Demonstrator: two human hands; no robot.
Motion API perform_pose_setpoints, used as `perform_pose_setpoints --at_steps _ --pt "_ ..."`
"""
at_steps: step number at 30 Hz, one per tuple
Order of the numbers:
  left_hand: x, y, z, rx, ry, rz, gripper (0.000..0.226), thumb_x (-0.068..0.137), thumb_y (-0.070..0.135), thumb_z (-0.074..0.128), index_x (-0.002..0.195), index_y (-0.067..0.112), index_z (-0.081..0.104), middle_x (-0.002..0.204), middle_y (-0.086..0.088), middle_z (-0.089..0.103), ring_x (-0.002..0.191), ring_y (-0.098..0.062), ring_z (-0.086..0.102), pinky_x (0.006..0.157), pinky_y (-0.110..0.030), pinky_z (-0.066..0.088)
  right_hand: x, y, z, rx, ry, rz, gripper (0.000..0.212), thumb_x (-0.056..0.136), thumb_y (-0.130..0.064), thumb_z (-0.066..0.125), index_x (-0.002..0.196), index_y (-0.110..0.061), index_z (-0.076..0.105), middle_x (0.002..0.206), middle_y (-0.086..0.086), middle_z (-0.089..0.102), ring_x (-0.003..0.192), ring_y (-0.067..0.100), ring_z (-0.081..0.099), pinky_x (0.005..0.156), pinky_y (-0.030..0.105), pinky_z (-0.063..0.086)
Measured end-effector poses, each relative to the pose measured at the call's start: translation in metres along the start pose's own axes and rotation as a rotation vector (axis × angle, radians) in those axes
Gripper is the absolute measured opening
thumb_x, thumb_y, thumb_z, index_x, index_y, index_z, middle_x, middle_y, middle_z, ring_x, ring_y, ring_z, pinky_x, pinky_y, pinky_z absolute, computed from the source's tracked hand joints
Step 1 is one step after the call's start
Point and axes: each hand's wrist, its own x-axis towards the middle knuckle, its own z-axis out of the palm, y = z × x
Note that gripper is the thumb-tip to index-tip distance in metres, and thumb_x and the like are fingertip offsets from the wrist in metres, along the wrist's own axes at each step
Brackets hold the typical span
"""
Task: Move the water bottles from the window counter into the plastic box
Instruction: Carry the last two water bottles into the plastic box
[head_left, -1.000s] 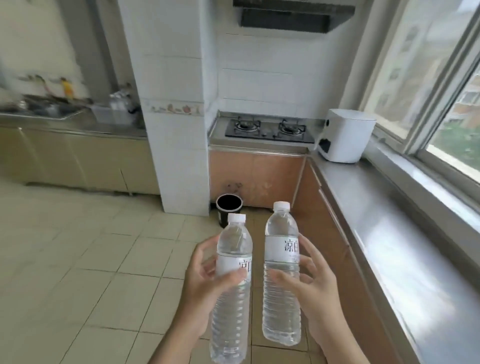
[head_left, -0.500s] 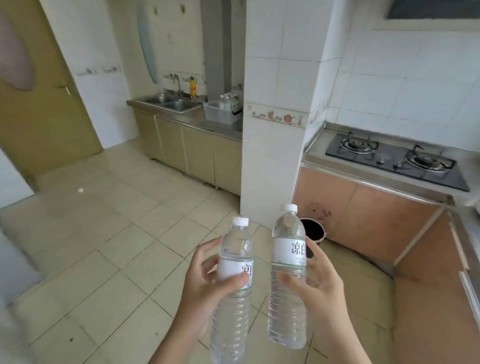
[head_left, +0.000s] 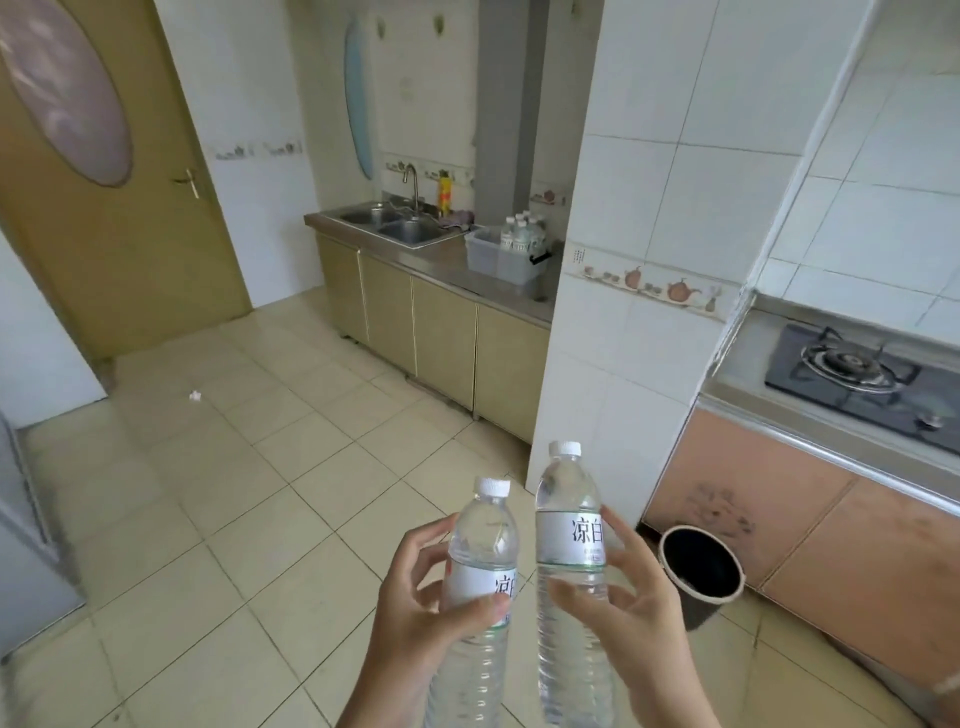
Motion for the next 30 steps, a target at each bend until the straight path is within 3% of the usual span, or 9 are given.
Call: perform_pose_setpoints --at_steps 3,6,12,18,24,30 --pt "0.064 0.01 -0.002 -0.028 -0.036 -0.009 0.074 0.041 0.019 0.091 0.108 0.041 0.066 0.107 0.001 0.073 0.093 -0.029 0.072 0.068 -0.037 0.058 0.055 -0.009 0.021 -0.008 0.013 -0.019 0.08 0.06 -0.006 0.087 0.12 -0.048 0.054 0.094 -0.013 0.071 0.072 0.012 0.07 0.065 0.022 0.053" --pt "0.122 0.017 -0.003 -0.04 -0.059 -0.011 0.075 0.044 0.016 0.091 0.109 0.039 0.065 0.11 -0.002 0.072 0.094 -0.032 0.072 0.067 -0.038 0.058 0.106 -0.016 0.038 -0.014 0.032 -0.029 0.082 0.06 -0.007 0.087 0.123 -0.047 0.053 0.099 -0.008 0.07 0.075 0.015 0.071 0.072 0.033 0.057" --pt "0.241 0.019 -0.005 -0.065 -0.035 -0.021 0.076 0.043 0.014 0.091 0.111 0.037 0.065 0.107 -0.003 0.072 0.095 -0.037 0.071 0.071 -0.042 0.059 0.224 -0.018 0.075 -0.006 -0.01 -0.027 0.081 0.06 -0.008 0.087 0.12 -0.051 0.053 0.103 -0.01 0.069 0.073 0.011 0.07 0.062 0.024 0.053" --pt "0.369 0.017 -0.003 -0.094 0.048 -0.022 0.078 0.041 0.017 0.09 0.112 0.035 0.064 0.11 -0.008 0.071 0.096 -0.036 0.071 0.073 -0.044 0.06 0.361 -0.012 0.113 -0.006 -0.108 -0.02 0.078 0.062 -0.001 0.085 0.12 -0.043 0.056 0.101 -0.002 0.07 0.077 0.016 0.071 0.059 0.022 0.054" --pt "0.484 0.025 -0.009 -0.091 0.149 -0.023 0.078 0.039 0.019 0.091 0.11 0.037 0.065 0.108 -0.003 0.073 0.095 -0.031 0.072 0.075 -0.043 0.06 0.485 -0.028 0.146 -0.029 -0.187 -0.046 0.07 0.065 0.009 0.079 0.104 -0.044 0.056 0.082 -0.025 0.069 0.065 0.005 0.068 0.054 0.014 0.05" --pt "0.58 0.036 -0.023 -0.091 0.22 -0.023 0.081 0.037 0.021 0.092 0.111 0.038 0.065 0.108 -0.004 0.073 0.094 -0.031 0.073 0.083 -0.051 0.058 0.582 -0.027 0.179 -0.029 -0.177 -0.021 0.078 0.062 0.003 0.084 0.121 -0.039 0.055 0.096 -0.005 0.069 0.073 0.012 0.071 0.06 0.024 0.054"
